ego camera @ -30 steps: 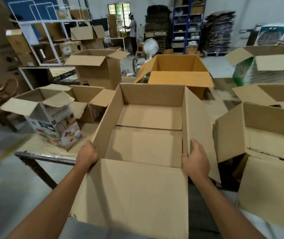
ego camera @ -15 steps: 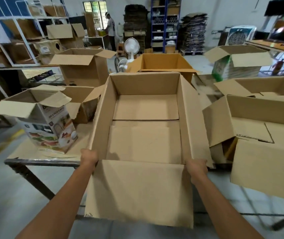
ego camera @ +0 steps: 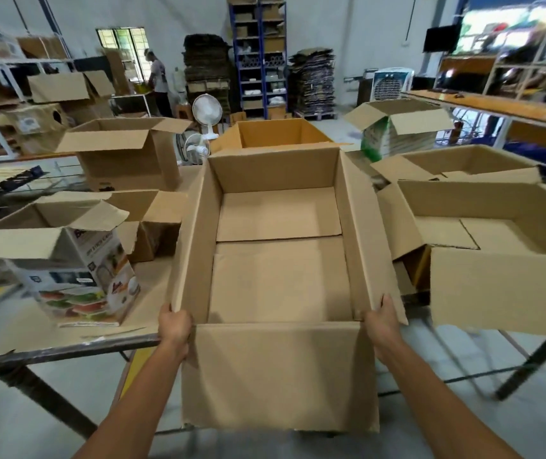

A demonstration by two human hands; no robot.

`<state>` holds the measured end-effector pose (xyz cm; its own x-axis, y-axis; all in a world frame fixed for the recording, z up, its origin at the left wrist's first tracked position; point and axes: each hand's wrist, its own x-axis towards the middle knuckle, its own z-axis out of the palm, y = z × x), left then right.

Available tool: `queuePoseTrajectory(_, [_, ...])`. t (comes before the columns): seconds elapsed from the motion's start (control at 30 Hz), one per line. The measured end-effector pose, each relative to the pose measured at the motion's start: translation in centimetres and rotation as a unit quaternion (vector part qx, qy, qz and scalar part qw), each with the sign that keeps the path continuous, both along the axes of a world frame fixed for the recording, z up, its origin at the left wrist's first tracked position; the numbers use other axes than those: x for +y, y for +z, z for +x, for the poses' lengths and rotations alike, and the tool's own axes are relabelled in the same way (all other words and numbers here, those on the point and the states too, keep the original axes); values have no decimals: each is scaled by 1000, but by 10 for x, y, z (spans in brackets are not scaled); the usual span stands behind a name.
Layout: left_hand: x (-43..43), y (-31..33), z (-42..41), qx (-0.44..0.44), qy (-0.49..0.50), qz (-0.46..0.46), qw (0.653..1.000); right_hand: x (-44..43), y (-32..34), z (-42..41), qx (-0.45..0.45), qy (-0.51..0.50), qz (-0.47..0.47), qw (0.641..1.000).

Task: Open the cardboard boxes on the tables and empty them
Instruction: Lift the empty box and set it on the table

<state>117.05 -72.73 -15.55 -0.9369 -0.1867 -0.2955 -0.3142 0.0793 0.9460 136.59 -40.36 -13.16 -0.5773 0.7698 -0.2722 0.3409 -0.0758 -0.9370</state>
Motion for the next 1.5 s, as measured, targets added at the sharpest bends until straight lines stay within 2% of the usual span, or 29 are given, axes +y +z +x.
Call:
queuePoseTrajectory(0.3, [1,41,25,64,52,64,994,-11,47,21,52,-43,64,996])
queuePoseTrajectory(0.4, [8,76,27,111,36,115,987,-9,71,25,91,-57,67,992])
queuePoseTrajectory(0.67, [53,156,14,209,-19,150,966,13,130,59,174,-130,104,971])
queuePoseTrajectory(0.8, [101,184,23,224,-46,172,958,33,151,93,215,-169,117,955])
queuePoseTrajectory(1.0, [185,200,62,233,-146,181,944,76,158,165,243,-266,132,923])
queuePoseTrajectory(1.23, [306,210,150,224,-224,179,931,133,158,269,215,-385,172,881])
queuePoseTrajectory(1.5, [456,200,292,187,-329,202,903,210,154,430,168,-491,182,835])
